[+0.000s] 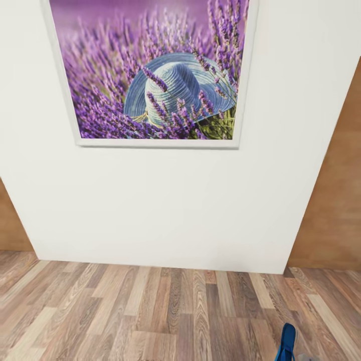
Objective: In the bedroom, move the book from the bed onto either nightstand, and place the two sandals side by side next to the bed.
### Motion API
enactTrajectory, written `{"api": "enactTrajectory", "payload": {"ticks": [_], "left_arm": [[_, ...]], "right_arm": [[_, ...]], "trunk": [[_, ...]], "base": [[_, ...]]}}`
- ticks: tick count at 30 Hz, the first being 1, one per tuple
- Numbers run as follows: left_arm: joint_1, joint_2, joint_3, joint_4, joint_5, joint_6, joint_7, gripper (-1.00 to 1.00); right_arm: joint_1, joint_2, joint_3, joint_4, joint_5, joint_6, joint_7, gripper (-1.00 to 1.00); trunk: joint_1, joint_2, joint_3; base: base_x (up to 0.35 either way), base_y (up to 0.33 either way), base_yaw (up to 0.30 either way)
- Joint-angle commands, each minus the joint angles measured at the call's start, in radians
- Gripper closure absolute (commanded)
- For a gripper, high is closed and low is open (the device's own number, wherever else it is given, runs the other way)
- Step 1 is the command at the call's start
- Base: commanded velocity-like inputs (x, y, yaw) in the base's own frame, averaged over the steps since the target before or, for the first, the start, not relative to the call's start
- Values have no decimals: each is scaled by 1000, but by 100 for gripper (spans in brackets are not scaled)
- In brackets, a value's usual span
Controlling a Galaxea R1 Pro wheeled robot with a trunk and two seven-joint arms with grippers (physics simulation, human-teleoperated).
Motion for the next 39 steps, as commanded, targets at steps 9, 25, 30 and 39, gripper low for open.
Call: {"api": "enactTrajectory", "payload": {"ticks": [9, 25, 30, 39], "left_arm": [[-1, 0, 0, 1, 5, 0, -5, -100], [-1, 0, 0, 1, 6, 0, -5, -100], [-1, 0, 0, 1, 5, 0, -5, -100], [-1, 0, 0, 1, 5, 0, -5, -100]], "right_arm": [[0, 0, 7, 1, -9, -4, 5, 100], [0, 0, 7, 1, -9, -4, 5, 100], [0, 0, 7, 1, -9, -4, 5, 100], [0, 0, 7, 1, -9, -4, 5, 100]], "trunk": [[0, -1, -1], [0, -1, -1], [0, -1, -1], [0, -1, -1]], "base": [[0, 0, 291], [0, 0, 291], [0, 0, 291], [138, 0, 291]]}}
